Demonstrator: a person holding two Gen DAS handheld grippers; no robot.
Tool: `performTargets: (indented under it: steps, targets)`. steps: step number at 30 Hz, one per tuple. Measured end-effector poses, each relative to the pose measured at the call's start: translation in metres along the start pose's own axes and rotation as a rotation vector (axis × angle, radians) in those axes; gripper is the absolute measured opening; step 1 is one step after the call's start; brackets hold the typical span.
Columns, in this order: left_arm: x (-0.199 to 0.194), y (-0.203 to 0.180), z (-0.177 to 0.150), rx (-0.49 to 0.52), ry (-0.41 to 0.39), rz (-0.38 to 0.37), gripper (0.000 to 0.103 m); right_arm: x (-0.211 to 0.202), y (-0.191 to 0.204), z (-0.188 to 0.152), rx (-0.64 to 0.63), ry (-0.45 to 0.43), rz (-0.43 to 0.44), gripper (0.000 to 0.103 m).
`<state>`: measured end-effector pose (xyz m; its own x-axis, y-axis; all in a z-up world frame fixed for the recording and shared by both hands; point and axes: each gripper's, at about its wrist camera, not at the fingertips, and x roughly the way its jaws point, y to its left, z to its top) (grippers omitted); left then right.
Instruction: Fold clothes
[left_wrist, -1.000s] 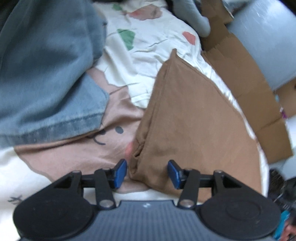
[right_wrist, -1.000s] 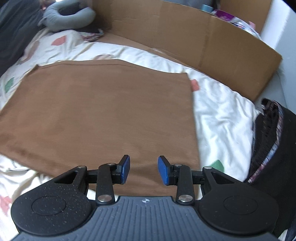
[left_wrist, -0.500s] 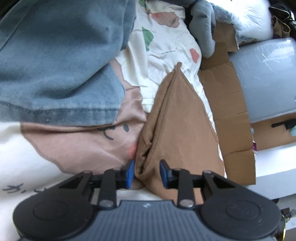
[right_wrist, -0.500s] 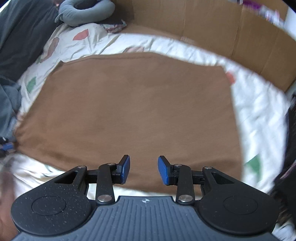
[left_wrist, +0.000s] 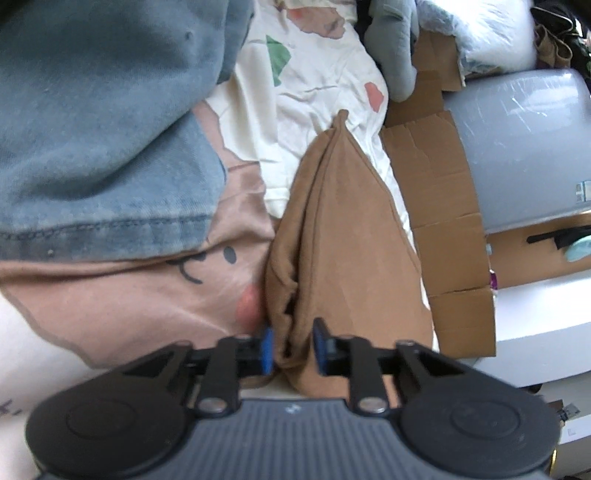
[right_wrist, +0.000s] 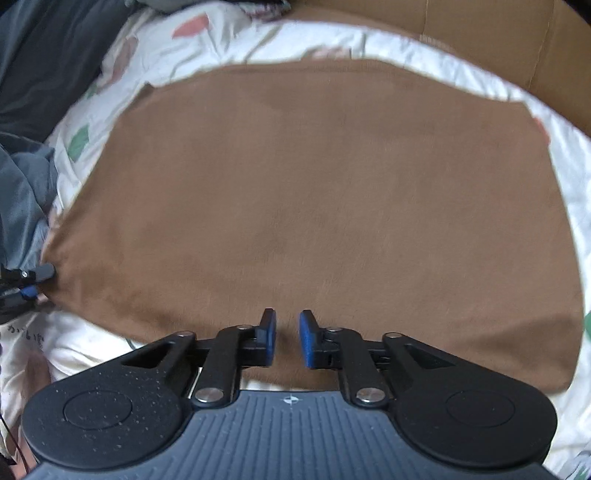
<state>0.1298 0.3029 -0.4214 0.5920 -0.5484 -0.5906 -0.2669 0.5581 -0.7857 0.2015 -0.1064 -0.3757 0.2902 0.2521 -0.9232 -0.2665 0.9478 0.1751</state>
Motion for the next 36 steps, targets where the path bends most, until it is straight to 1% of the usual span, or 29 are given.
performTargets:
  steps: [1, 3, 5, 7, 10, 15, 21, 24, 29, 33, 36]
  targets:
    - [-0.003, -0.002, 0.000, 0.017, -0.009, 0.005, 0.010, 0.002, 0.002, -0.003, -0.007, 0.006, -0.001, 0.008]
    - [-0.006, -0.005, 0.000, 0.037, -0.011, 0.008, 0.008, 0.006, 0.006, -0.010, -0.020, 0.023, 0.001, 0.006]
    - [-0.009, -0.008, 0.001, 0.038, -0.010, 0.006, 0.007, 0.012, 0.009, -0.015, -0.028, 0.063, 0.014, 0.004]
    - [-0.010, -0.010, 0.002, 0.037, -0.008, 0.004, 0.007, 0.015, 0.008, -0.017, -0.021, 0.099, 0.014, 0.003]
    - [-0.009, -0.011, 0.004, 0.043, -0.004, 0.011, 0.007, 0.007, 0.008, -0.015, -0.032, 0.082, 0.006, 0.003]
    - [-0.007, -0.012, 0.005, 0.040, -0.004, 0.022, 0.007, -0.004, 0.006, -0.002, -0.002, 0.008, 0.005, 0.003]
    - [-0.007, -0.010, 0.003, 0.032, 0.001, 0.032, 0.007, 0.015, 0.011, 0.001, 0.008, 0.018, -0.004, 0.003]
    - [-0.007, -0.010, 0.003, 0.032, 0.004, 0.037, 0.007, 0.023, 0.009, 0.004, 0.027, 0.013, -0.017, 0.005]
    - [-0.006, -0.008, 0.004, 0.030, 0.011, 0.047, 0.007, 0.028, 0.004, 0.016, 0.053, -0.028, -0.024, 0.006]
    - [-0.005, -0.009, 0.004, 0.035, 0.014, 0.054, 0.007, 0.036, -0.003, 0.034, 0.080, -0.071, -0.043, 0.006]
    - [-0.004, -0.009, 0.004, 0.035, 0.016, 0.058, 0.007, 0.041, -0.006, 0.050, 0.073, -0.111, -0.060, 0.006]
